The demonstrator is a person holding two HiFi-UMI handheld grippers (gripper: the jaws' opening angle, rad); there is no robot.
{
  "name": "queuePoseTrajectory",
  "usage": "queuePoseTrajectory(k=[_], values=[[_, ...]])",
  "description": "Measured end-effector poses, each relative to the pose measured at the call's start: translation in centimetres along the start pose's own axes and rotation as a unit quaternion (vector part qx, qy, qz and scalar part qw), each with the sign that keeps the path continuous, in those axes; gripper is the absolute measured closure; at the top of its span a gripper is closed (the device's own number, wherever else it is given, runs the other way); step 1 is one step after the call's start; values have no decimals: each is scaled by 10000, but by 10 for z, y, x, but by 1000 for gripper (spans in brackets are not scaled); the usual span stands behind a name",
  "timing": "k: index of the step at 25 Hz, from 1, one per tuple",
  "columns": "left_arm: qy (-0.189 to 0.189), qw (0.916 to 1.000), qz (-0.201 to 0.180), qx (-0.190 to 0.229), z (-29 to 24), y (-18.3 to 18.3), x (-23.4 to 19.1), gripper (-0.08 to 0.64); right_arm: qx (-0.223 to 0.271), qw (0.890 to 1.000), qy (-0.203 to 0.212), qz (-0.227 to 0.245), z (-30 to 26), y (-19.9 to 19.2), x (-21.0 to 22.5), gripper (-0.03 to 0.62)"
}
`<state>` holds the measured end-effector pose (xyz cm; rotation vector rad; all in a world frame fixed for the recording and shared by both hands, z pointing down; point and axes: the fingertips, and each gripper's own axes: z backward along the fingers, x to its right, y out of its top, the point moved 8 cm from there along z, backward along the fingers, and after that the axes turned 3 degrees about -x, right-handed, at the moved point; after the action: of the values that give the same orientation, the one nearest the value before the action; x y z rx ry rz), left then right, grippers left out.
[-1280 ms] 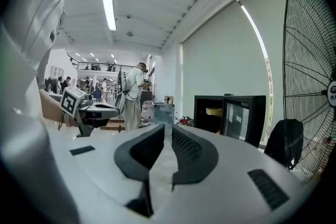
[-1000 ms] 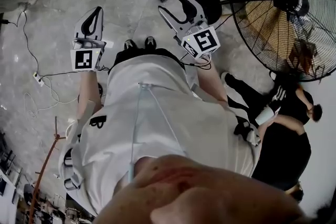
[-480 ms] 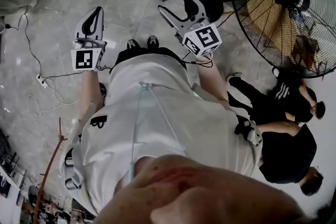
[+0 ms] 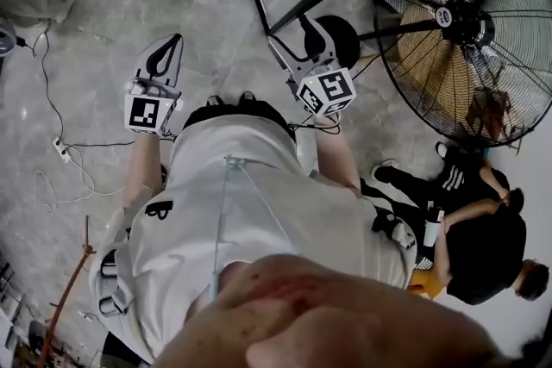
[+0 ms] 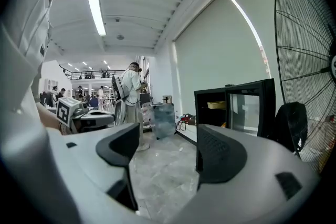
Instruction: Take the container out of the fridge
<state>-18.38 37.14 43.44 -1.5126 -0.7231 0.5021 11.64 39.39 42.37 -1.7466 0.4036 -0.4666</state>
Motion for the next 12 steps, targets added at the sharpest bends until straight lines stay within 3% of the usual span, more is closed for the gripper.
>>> queuePoseTrajectory(k=[12], values=[[-33, 10000, 14, -76, -16, -6, -42, 551, 202, 9998, 6, -65, -47, 14, 10, 256]])
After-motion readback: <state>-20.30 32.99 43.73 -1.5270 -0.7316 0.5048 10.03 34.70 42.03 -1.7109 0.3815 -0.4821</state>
